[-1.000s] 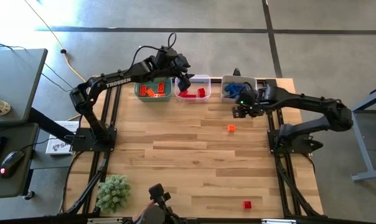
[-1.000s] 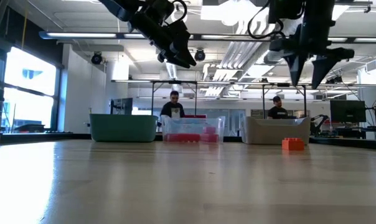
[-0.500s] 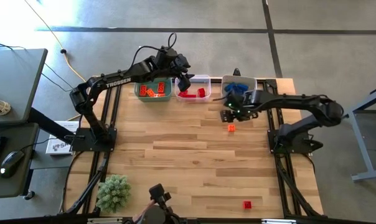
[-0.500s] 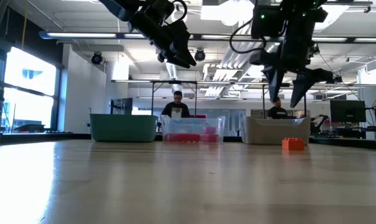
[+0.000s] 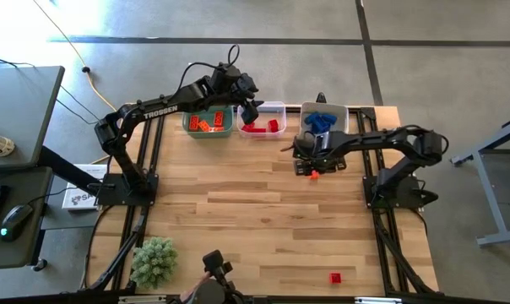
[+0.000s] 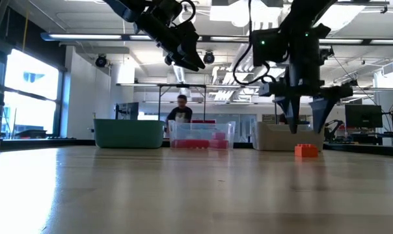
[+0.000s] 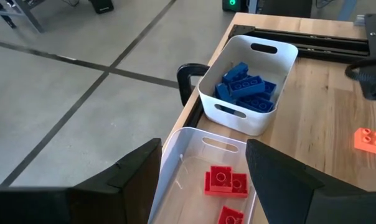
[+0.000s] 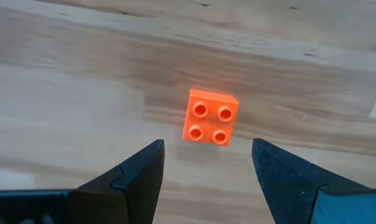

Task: Sort & place blocks by color
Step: Put the orange game piece into the green bin

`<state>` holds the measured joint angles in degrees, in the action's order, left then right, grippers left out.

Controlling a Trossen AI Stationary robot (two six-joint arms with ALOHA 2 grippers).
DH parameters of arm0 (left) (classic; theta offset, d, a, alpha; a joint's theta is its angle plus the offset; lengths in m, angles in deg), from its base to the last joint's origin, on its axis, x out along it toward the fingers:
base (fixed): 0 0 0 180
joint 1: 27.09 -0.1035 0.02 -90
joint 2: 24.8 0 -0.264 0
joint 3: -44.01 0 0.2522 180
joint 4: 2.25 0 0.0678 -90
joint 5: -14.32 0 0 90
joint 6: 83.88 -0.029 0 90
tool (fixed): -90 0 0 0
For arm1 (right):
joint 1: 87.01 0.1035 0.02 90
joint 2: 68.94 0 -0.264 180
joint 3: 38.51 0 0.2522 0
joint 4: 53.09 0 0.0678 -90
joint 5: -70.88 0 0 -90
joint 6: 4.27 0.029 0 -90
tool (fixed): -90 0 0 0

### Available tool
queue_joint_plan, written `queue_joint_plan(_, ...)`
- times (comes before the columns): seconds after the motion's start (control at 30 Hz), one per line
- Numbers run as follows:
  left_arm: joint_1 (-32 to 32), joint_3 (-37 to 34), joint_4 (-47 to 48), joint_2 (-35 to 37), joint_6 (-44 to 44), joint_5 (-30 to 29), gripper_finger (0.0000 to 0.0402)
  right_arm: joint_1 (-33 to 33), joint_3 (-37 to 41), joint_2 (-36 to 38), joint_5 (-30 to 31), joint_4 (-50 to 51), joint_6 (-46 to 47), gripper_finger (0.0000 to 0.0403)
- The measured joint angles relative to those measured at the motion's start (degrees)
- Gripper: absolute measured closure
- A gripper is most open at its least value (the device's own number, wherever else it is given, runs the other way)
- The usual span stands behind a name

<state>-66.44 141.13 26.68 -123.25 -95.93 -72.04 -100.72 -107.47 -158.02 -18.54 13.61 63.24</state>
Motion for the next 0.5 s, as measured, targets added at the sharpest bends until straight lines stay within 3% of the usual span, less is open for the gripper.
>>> queue_joint_plan(0.5,0.0,0.0,0.0,0.0,-0.1,0.0,0.0177,0.4,0.0,-10.2,1.2,-2.4,-1.0,0.0176)
